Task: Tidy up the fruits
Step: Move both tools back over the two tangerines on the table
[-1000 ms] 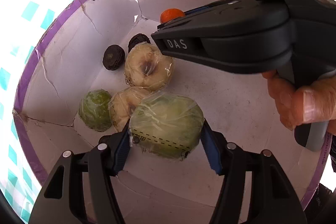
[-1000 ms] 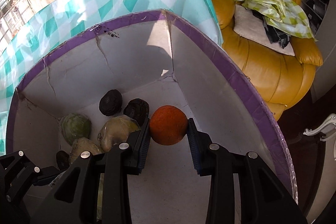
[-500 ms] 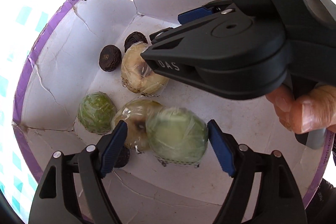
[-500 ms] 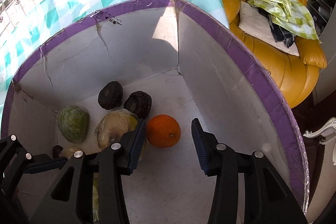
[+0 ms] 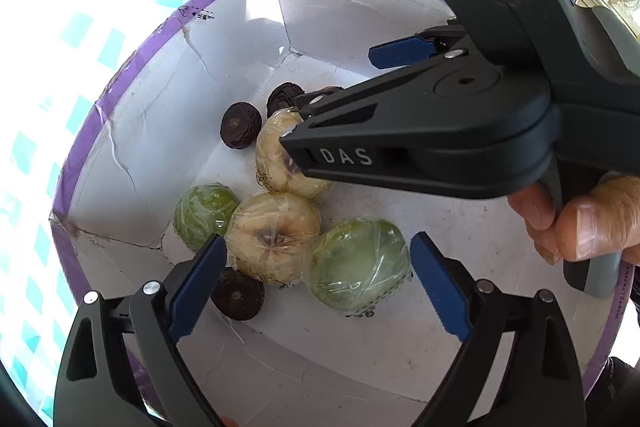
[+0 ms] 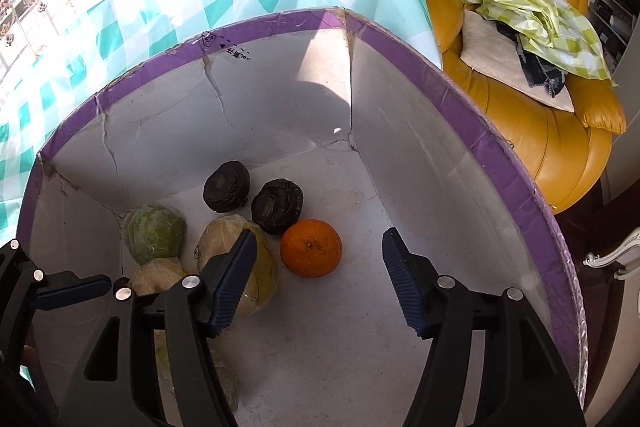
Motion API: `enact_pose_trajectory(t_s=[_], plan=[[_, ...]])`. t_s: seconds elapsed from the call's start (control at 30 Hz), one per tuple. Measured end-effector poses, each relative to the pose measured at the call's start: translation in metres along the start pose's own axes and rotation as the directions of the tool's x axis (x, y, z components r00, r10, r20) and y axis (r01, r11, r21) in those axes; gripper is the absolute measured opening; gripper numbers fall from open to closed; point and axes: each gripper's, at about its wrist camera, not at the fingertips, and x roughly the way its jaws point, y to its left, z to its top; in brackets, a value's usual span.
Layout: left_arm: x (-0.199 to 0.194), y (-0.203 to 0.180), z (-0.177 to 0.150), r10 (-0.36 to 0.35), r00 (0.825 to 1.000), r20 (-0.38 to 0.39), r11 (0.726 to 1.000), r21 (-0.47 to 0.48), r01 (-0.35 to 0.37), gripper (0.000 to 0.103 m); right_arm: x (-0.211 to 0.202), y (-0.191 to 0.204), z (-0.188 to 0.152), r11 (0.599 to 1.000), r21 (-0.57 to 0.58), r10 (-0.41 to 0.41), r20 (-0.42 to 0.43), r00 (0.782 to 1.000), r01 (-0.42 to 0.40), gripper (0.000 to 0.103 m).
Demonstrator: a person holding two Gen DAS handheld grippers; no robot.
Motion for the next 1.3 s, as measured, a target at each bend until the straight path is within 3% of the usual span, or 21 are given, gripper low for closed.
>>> enact_pose_trajectory(t_s=[0.33,0.57,0.77,1.1,1.3], plan=[[-0.044,0.005,-0.019,0.029,0.991,0.134,0.998,-0.054,-0.022,0.099,-0.036,0.010,0.003,0.998,-0.021,-0.052,0.136,0.989,0.055,0.086],[-0.074,0.016,-0.035,0.043,0.971,0.237,0.994,-0.110,-0.017,0.099,-0.066,0.011,0.005,0.994,-0.018,-0.104,0.236,0.966,0.111,0.086],[-0.091,0.030,-0.049,0.062,0.944,0.325,0.984,-0.180,-0.002,0.099,-0.088,0.020,0.000,0.989,-0.026,-0.131,0.299,0.945,0.146,0.086],[-0.110,0.052,-0.077,0.105,0.901,0.421,0.965,-0.263,0.010,0.099,-0.109,0.045,-0.014,0.988,-0.051,-0.118,0.357,0.927,0.146,0.086],[-0.119,0.063,-0.096,0.132,0.888,0.439,0.953,-0.303,0.008,0.099,-0.123,0.062,-0.024,0.993,-0.076,-0.057,0.389,0.919,0.093,0.086]])
